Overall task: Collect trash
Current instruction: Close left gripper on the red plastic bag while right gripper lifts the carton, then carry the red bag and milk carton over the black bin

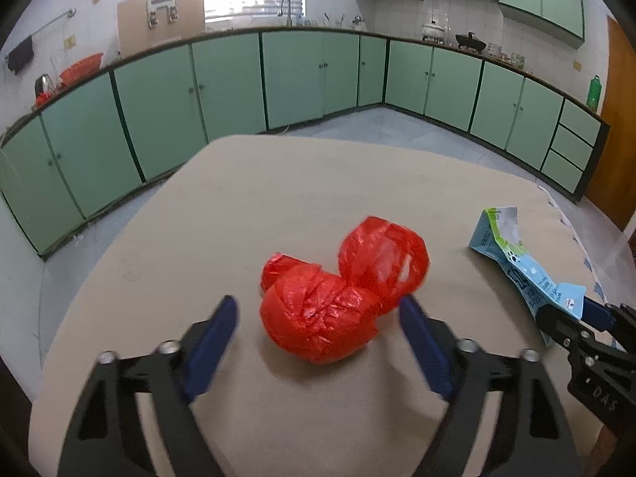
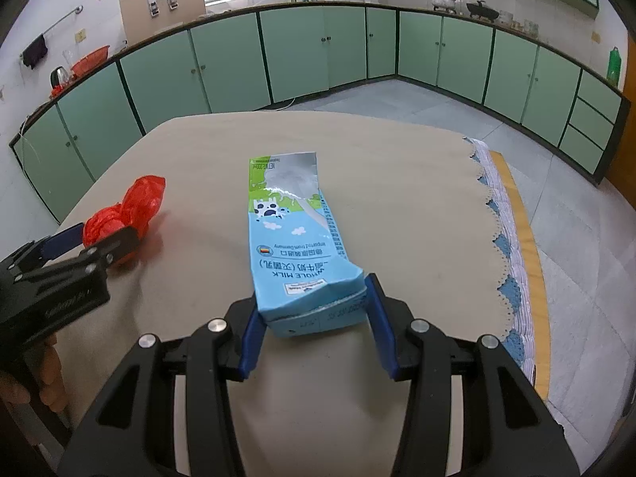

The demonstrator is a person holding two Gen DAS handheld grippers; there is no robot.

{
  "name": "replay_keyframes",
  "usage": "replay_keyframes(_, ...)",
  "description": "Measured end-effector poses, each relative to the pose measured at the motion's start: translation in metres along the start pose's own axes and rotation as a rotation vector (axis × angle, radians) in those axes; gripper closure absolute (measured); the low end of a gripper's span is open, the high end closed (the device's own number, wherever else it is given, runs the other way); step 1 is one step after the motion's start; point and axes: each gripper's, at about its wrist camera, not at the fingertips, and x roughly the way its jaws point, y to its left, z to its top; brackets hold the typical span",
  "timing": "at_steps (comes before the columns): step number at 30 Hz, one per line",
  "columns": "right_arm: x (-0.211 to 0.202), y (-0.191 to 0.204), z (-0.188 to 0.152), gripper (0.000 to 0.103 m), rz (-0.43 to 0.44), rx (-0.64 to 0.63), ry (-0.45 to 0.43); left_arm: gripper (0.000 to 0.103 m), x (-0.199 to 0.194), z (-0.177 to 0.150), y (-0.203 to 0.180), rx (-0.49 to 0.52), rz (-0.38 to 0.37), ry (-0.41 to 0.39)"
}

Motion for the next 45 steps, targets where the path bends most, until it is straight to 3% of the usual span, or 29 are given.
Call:
replay_keyframes(1,0.0,0.0,0.0,0.058,-0.004,0.0,-0.001,0.044,0.002,0.0,-0.001,0.002,-0.007,0.01)
replay_keyframes(2,0.0,-0.001,0.0,0.058,-0.005,0.005,-0.003,0.051,0.003,0.0,-0.001,0.006,-0.013,0.015)
replay_keyframes(8,-0.003,-0.002,0.001,0.058,-0.006,0.027,-0.018,0.062,-0.003,-0.001,-0.003,0.009,-0.019,-0.013)
replay_keyframes(26,-0.05,-0.015,-0.008,0.058,-0.004,0.057,-0.079,0.064,-0.056,-0.019,-0.024,0.002,-0.071,-0.07)
replay_keyframes(45,-0.148,-0.042,-0.051,0.058,-0.022,0.108,-0.138,0.064,-0.135,-0.045,-0.061,0.027,-0.15,-0.105)
